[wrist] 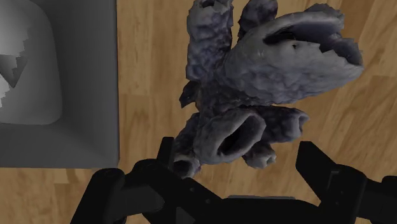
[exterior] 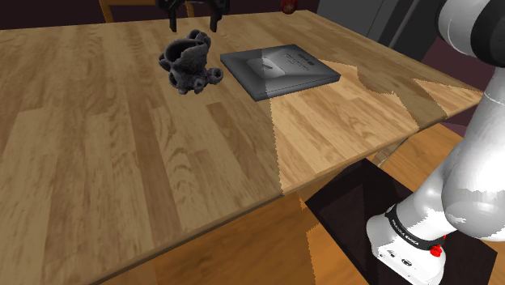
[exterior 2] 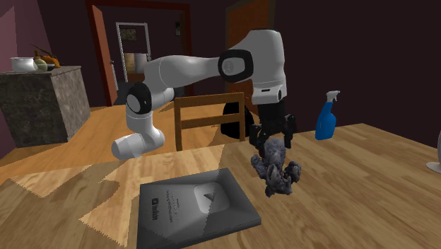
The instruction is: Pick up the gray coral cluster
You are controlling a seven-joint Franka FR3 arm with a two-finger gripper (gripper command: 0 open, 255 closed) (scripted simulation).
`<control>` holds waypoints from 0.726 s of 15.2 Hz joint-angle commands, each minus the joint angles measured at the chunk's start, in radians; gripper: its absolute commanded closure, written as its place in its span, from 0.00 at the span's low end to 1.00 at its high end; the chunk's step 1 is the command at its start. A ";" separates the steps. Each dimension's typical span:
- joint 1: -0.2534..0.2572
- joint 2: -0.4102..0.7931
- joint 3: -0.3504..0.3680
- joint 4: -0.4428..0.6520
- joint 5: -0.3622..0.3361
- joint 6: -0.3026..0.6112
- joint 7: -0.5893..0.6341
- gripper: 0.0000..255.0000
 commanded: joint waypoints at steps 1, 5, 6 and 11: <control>-0.006 -0.011 0.000 -0.043 0.004 0.033 -0.001 0.00; -0.016 -0.035 -0.001 -0.126 0.013 0.094 -0.003 0.00; -0.016 -0.035 -0.001 -0.127 0.013 0.094 -0.003 0.00; -0.016 -0.036 -0.001 -0.129 0.013 0.095 -0.003 1.00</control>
